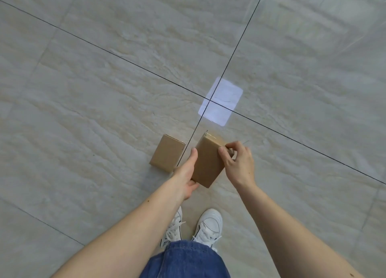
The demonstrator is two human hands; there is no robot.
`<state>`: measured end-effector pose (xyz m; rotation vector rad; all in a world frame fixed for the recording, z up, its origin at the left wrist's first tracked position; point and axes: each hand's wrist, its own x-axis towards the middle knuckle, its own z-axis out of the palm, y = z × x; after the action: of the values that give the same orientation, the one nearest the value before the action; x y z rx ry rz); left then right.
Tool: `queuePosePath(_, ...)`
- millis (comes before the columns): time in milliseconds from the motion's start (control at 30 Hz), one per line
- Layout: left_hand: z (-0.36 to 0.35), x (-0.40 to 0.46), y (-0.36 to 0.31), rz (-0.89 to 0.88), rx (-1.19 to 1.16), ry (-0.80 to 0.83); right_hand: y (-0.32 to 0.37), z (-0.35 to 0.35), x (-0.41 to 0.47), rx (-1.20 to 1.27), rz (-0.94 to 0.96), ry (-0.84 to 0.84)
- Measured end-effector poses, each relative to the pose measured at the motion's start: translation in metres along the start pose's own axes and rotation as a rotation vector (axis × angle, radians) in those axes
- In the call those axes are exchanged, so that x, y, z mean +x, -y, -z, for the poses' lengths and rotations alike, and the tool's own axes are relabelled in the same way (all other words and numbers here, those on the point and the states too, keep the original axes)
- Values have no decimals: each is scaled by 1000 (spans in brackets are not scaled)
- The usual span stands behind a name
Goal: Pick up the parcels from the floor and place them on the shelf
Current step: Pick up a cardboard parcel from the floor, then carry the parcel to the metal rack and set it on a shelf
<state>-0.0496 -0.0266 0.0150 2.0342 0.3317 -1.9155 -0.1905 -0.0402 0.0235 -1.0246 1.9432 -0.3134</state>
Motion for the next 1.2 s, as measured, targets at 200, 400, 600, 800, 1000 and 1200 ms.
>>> queuePosePath(200, -21, -130, -36, -79, 4, 119, 64, 78, -68, 230, 94, -167)
queuePosePath(400, -40, -254, -76, -99, -77, 290, 131, 157, -132, 317, 325, -280)
queuePosePath(600, -62, -387, -119, -130, 28, 354, 192, 235, -190, 319, 523, -456)
queuePosePath(800, -78, -491, -142, -161, 129, 474, 234, 294, -244, 220, 774, -547)
queuePosePath(1000, -85, -559, -149, -268, 274, 551, 257, 335, -292, 191, 918, -525)
queuePosePath(1200, -84, -592, -149, -444, 363, 626, 277, 348, -318, 422, 726, -594)
